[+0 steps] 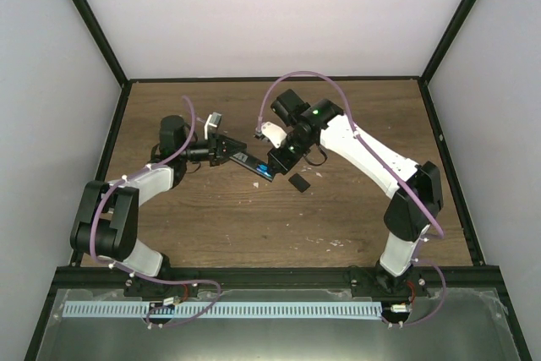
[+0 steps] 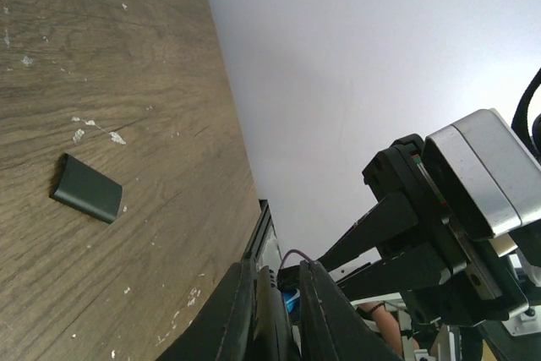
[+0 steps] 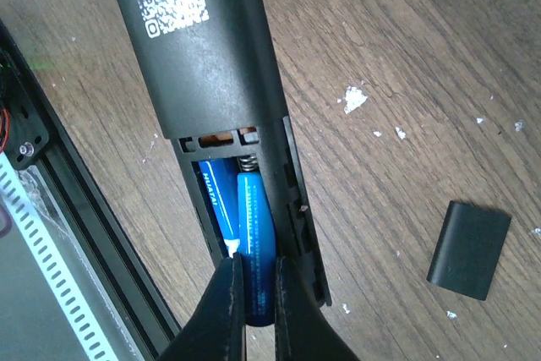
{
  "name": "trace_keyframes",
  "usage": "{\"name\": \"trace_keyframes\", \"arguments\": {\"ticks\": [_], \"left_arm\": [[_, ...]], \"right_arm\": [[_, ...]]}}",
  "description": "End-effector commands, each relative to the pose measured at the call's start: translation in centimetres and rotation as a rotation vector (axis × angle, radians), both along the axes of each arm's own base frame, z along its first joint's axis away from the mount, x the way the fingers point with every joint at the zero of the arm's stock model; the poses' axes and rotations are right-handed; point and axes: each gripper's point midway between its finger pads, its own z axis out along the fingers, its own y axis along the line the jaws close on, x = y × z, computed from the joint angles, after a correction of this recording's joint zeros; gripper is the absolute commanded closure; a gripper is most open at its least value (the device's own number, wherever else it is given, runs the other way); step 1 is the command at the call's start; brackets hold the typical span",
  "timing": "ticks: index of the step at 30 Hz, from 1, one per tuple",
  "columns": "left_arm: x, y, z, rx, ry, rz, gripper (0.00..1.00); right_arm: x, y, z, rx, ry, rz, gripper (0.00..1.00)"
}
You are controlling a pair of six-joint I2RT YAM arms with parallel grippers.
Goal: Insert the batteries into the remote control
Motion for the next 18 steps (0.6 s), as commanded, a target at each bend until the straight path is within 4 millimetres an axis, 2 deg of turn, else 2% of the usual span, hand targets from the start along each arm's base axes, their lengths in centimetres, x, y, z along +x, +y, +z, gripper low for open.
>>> {"name": "trace_keyframes", "arguments": {"ticks": [1,6,18], "left_arm": [[-0.51,-0.44,0.93,-0.018,-0.04,-0.043,1.0],[-0.75,-0.58,1.16,-0.033,-0.037,-0.058,1.0],[-1.1,-0.69,1.43,-0.057,-0.03,-0.074,1.0]], "right_arm": [[0.36,0.68,1.78,0.045,-0.061,0.015,0.99],[0.6,0.81,1.51,0.046,-0.067,0.014,0.98],[0.98,0.7,1.97,0.051,-0.103,0.005,0.89]]}}
